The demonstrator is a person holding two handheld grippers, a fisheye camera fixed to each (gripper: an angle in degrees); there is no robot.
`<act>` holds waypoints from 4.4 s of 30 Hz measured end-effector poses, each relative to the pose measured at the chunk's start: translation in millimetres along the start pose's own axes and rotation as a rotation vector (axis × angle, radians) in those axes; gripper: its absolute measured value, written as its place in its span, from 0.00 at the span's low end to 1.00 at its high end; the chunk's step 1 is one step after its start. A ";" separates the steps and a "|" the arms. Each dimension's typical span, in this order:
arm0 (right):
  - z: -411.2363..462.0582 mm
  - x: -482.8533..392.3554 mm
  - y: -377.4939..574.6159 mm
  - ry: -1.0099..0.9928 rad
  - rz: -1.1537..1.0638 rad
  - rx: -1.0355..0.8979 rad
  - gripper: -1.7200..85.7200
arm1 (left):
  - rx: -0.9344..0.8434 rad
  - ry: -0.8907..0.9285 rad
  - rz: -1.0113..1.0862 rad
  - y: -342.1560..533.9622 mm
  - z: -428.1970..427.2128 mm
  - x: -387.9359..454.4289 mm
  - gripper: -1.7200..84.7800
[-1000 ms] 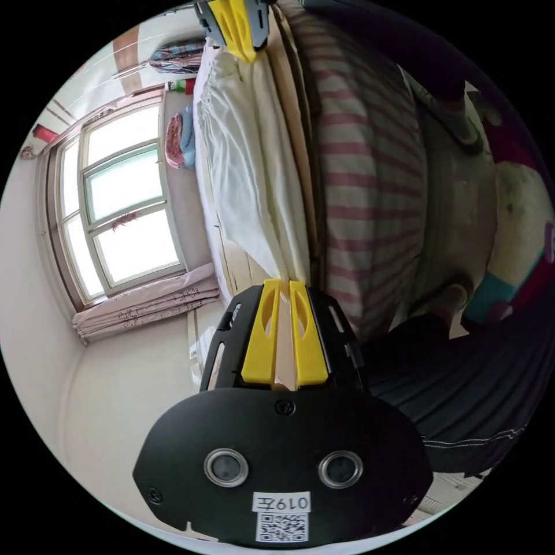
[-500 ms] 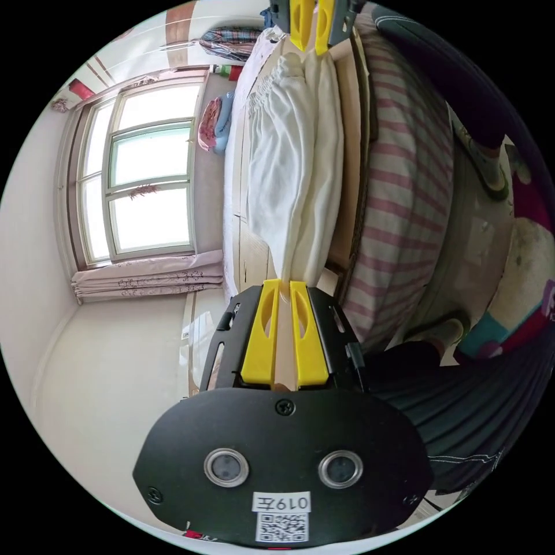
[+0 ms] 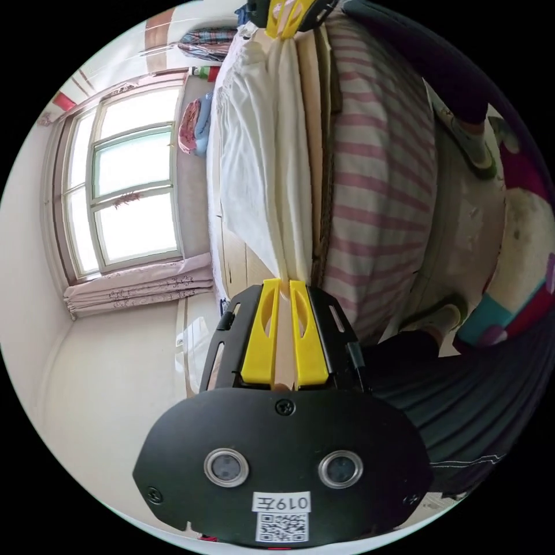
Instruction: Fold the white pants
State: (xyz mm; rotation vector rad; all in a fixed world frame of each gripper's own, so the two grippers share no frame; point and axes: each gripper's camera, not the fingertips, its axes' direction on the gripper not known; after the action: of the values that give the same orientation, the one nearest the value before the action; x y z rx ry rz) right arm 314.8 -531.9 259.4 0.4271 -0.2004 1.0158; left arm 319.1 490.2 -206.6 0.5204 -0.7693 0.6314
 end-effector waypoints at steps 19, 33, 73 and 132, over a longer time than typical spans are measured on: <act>88.6 21.5 58.4 -0.034 0.156 0.018 0.11 | 0.081 0.140 -0.396 67.0 8.8 -30.4 0.09; 67.1 46.3 67.1 -0.088 0.505 0.351 0.01 | 0.293 0.127 -0.390 69.0 -23.1 -3.8 0.05; 125.4 75.2 87.5 -0.177 0.376 0.387 0.04 | 0.407 0.368 -0.430 71.7 9.9 -61.4 0.03; 69.4 83.2 57.4 -0.062 0.351 0.231 0.04 | 0.443 0.359 -0.325 38.8 3.5 -24.2 0.03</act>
State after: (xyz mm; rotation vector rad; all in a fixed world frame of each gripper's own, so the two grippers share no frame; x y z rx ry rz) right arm 311.2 -471.4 366.0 0.6492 -0.2186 1.3790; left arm 277.4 507.2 -215.3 0.8887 -0.1919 0.5691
